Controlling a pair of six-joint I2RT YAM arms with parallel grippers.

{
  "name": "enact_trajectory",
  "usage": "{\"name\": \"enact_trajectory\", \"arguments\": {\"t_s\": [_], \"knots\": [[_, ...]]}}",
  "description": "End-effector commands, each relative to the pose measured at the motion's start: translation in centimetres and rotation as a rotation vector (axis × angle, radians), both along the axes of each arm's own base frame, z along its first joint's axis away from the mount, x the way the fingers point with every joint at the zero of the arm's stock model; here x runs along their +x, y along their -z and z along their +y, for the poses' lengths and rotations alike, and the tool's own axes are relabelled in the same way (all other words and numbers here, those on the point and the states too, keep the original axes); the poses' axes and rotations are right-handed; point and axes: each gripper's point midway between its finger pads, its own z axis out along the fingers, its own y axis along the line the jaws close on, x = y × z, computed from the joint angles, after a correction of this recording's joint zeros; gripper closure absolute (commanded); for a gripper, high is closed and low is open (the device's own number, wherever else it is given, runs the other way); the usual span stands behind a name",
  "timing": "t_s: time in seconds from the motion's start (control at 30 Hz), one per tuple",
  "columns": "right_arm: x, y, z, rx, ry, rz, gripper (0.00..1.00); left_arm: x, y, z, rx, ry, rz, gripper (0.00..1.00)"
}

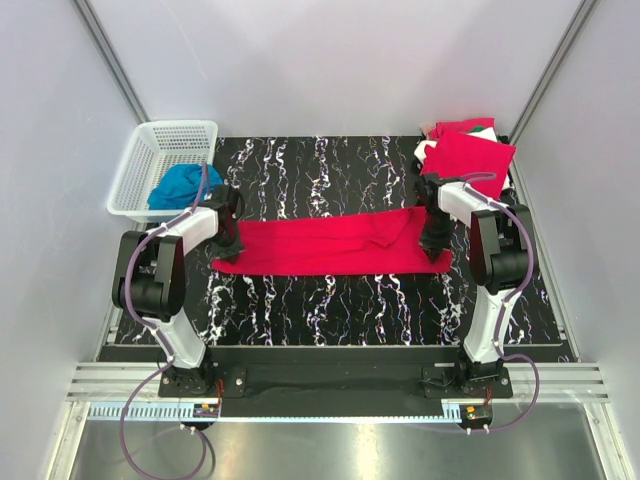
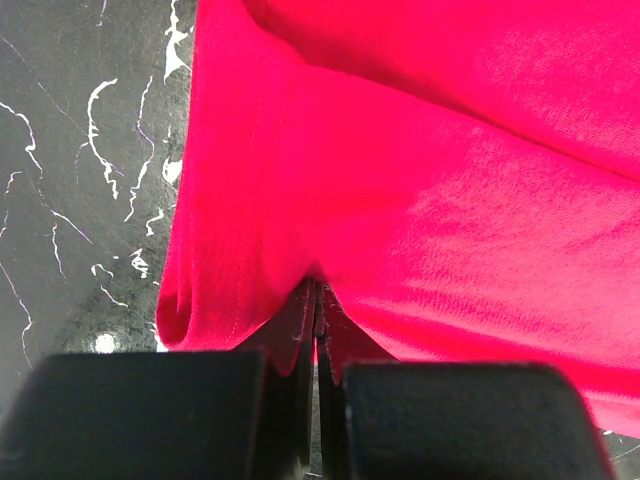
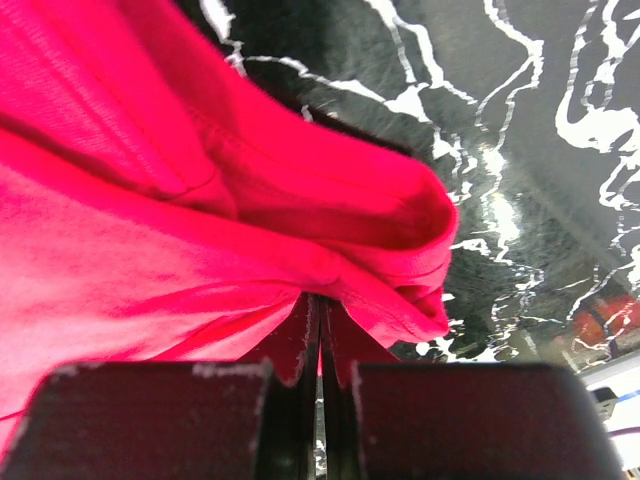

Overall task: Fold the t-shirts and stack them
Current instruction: Fold the tshirt

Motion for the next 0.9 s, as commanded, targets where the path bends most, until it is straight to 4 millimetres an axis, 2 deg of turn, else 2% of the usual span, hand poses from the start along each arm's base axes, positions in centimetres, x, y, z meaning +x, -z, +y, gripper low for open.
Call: {"name": "enact_trajectory", "arguments": {"t_s": [0.0, 0.17, 0.4, 0.5, 0.67, 0.87], "knots": [[-0.1, -0.1, -2.3, -0.092, 0.010, 0.013, 1.00, -2.3, 0.7, 1.9, 0.069, -0.019, 0.077, 1.00], [-0.4, -0.2, -2.5, -0.097, 0.014, 0.016, 1.00, -2.8, 0.3, 2.1, 0.071, -0.015, 0.067, 1.00], [-1.1, -0.3, -2.7, -0.104, 0.019, 0.031, 1.00, -3.1, -0.4, 1.3, 0.023, 0.007, 0.053, 1.00], [-1.1, -0.6, -2.7, -0.106, 0.018, 0.024, 1.00, -3.8, -0.4, 1.1, 0.011, 0.016, 0.059, 1.00], [-0.5, -0.3, -2.1, -0.071, 0.003, 0.028, 1.00, -6.6, -0.1, 1.4, 0.015, 0.018, 0.095, 1.00], [1.6, 0.2, -0.7, -0.008, -0.025, 0.029, 1.00, -6.5, -4.0, 1.5, 0.027, -0.032, 0.070, 1.00]]}}
